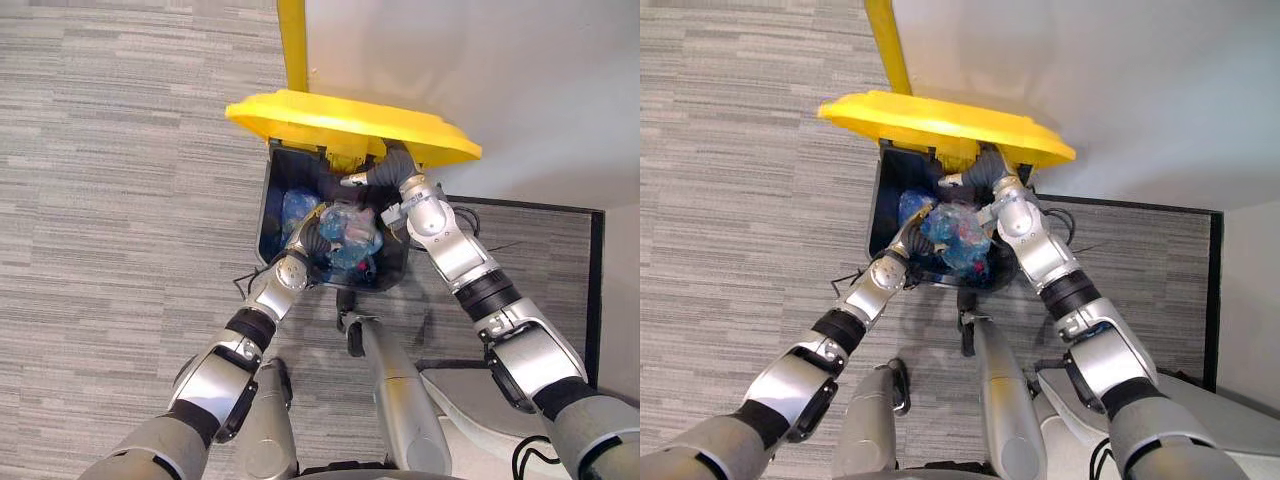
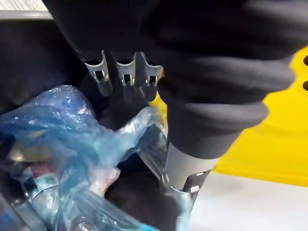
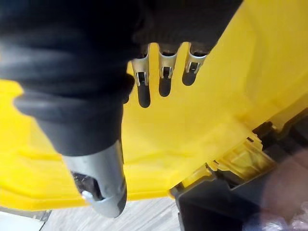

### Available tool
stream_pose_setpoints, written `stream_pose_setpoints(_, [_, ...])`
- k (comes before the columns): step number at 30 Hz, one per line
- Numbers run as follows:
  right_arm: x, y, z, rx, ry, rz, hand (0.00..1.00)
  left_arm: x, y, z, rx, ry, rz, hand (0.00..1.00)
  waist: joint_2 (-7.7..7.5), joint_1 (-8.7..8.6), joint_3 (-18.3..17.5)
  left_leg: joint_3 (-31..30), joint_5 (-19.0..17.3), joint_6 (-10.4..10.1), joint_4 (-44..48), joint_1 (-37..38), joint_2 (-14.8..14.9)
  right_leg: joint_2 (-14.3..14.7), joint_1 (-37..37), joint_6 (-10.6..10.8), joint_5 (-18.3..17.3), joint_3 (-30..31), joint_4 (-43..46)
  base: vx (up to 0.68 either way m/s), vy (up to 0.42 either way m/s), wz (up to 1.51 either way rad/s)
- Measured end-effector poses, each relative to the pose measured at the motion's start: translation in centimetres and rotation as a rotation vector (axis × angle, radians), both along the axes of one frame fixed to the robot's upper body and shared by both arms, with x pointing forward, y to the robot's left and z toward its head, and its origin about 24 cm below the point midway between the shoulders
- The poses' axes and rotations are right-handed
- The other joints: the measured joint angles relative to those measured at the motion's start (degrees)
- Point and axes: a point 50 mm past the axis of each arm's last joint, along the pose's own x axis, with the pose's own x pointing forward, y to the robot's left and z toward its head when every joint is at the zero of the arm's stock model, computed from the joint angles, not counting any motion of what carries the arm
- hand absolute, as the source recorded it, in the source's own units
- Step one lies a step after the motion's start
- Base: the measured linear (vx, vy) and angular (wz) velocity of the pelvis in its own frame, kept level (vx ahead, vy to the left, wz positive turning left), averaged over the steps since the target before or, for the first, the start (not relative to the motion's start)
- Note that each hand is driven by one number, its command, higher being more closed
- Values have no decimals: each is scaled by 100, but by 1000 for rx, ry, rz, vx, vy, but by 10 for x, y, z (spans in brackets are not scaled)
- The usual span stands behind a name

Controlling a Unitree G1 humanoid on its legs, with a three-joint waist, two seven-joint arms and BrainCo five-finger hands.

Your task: Gather rubbish on tea table into small bin, then transfer packed bag to large trash can.

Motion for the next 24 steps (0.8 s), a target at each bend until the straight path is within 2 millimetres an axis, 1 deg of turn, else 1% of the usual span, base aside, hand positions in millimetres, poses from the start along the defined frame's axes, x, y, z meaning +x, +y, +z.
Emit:
stream_pose_setpoints(3, [-5,-8,-24,-31,60,-19,0,-11,2,-11,-20,20,2,0,-1,13,-55,-33,67,-6,-235,186,-102,-74,100,35,-66,-4,11,15,-3,12])
stream_pose_setpoints(5, [-12,-19,-53,-53,155,-39,0,-21,7,-25,-37,59,18,0,44,32,-226,-100,190,-45,-508,314,-168,-110,165,51,-94,-28,-48,62,-17,14])
stream_pose_setpoints(6, [-14,-22,-60,-55,176,-47,0,-24,10,-28,-47,64,26,0,56,35,-264,-143,218,-43,-565,344,-180,-118,196,52,-97,-54,-66,77,-9,19])
stream_pose_setpoints(7, [-17,-32,-74,-46,222,-82,0,-28,15,-31,-73,70,44,0,78,-3,-281,-239,306,-51,-706,460,-194,-158,346,52,-100,-154,-144,63,-3,36])
stream_pose_setpoints(8, [-20,-47,-92,-40,281,-136,0,-34,18,-34,-114,78,57,0,101,-34,-372,-353,343,-73,-840,547,-215,-184,486,52,-99,-252,-249,63,4,39])
stream_pose_setpoints(9, [-23,-55,-100,-32,310,-164,0,-38,21,-36,-142,82,64,0,112,-23,-422,-381,368,-78,-905,607,-231,-186,557,52,-99,-286,-295,59,17,33])
stream_pose_setpoints(10, [-30,-69,-116,-24,368,-216,0,-46,30,-41,-185,90,90,0,111,-3,-527,-420,450,-55,-1027,723,-237,-198,694,53,-99,-319,-364,46,24,26])
stream_pose_setpoints(11, [-38,-81,-129,-9,410,-254,0,-53,42,-47,-218,103,132,0,147,-12,-624,-494,495,-41,-1123,805,-251,-215,840,56,-96,-374,-459,43,34,26])
stream_pose_setpoints(12, [-41,-86,-134,-1,428,-270,0,-57,48,-51,-234,113,155,0,161,-18,-675,-527,520,-18,-1163,846,-264,-235,898,57,-96,-404,-496,25,31,28])
stream_pose_setpoints(13, [-49,-94,-144,9,465,-296,0,-65,63,-58,-271,136,202,0,165,-19,-771,-569,589,-1,-1289,945,-302,-283,1006,65,-91,-434,-545,25,33,23])
stream_pose_setpoints(15, [-63,-104,-162,18,526,-330,0,-81,88,-71,-305,178,288,0,187,12,-907,-606,669,31,-1453,1157,-326,-301,1226,106,-62,-460,-660,22,36,16])
stream_pose_setpoints(16, [-71,-107,-171,20,563,-336,0,-91,101,-79,-321,204,339,0,187,63,-986,-616,712,52,-1538,1275,-353,-321,1327,121,-52,-463,-693,17,34,7])
stream_pose_setpoints(18, [-81,-111,-183,50,610,-360,0,-105,115,-89,-344,239,402,0,183,125,-1042,-624,798,76,-1666,1456,-409,-374,1476,150,-33,-459,-731,6,27,8])
stream_pose_setpoints(19, [-83,-111,-187,54,627,-360,0,-110,119,-93,-352,251,424,0,183,129,-1054,-630,820,91,-1704,1509,-431,-390,1525,170,-20,-456,-746,-26,40,7])
stream_pose_setpoints(21, [-88,-111,-197,79,680,-367,0,-130,134,-111,-370,322,513,0,180,136,-1153,-630,840,123,-1725,1618,-496,-436,1629,211,10,-421,-773,-43,43,1])
stream_pose_setpoints(22, [-91,-111,-203,87,707,-371,0,-142,141,-123,-372,378,561,0,179,134,-1159,-626,852,144,-1735,1734,-519,-449,1759,247,37,-405,-808,-66,51,-6])
stream_pose_setpoints(24, [-100,-107,-214,105,751,-373,0,-176,158,-151,-391,514,693,0,97,140,-1219,-491,909,206,-1855,1989,-610,-455,1927,356,110,-245,-940,-106,61,-24])
